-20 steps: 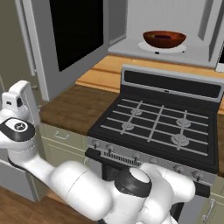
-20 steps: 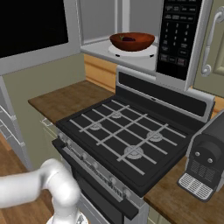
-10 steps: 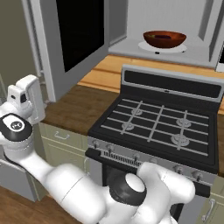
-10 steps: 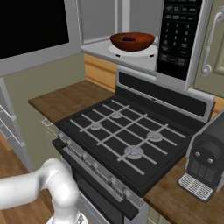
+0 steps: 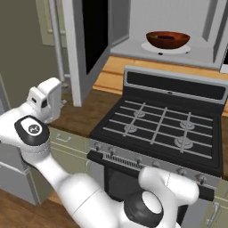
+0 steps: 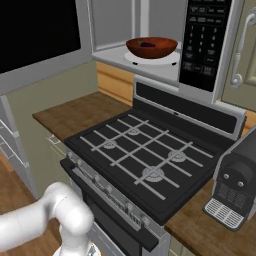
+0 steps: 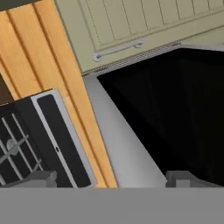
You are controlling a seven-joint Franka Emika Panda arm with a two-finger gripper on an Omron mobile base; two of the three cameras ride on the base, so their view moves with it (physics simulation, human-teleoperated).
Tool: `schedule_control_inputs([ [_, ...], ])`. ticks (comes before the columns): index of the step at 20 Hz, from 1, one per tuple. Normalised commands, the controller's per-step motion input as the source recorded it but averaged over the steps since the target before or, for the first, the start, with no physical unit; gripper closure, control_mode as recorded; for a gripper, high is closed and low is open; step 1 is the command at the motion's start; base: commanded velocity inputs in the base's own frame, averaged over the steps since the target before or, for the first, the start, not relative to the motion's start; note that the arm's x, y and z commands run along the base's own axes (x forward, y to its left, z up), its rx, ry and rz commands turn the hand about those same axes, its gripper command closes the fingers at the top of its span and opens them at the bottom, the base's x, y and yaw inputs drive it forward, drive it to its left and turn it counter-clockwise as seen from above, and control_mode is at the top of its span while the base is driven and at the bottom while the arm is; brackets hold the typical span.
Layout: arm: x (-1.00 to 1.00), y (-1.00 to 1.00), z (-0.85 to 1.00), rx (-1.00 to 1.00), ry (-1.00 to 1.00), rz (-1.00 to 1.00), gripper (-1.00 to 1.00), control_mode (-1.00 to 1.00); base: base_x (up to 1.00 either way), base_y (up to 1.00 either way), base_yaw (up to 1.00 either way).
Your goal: Pick the eggplant from the sink and place it in the bowl. Then pick the bowl and place it in the microwave. Then close the microwave door and press the start button.
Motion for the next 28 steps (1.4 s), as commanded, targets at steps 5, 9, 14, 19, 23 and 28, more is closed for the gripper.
schedule_control_inputs([
  [5,-0.01,-0.99,0.48,0.15,-0.07,0.0,-1.0,-1.0,0.0,0.0,0.0],
  [9,0.0,-0.95,0.53,0.16,-0.01,0.0,-1.0,-1.0,0.0,0.0,0.0],
  [14,0.0,-0.99,0.49,0.18,0.0,0.0,-1.0,-1.0,0.0,0.0,0.0],
  [19,0.0,-1.0,0.38,0.2,0.0,0.0,-1.0,-1.0,0.0,0.0,0.0],
  [23,0.0,-1.0,0.28,0.2,0.0,0.0,-1.0,-1.0,0.0,0.0,0.0],
  [28,0.0,-1.0,0.14,0.19,0.0,0.0,-1.0,-1.0,0.0,0.0,0.0],
])
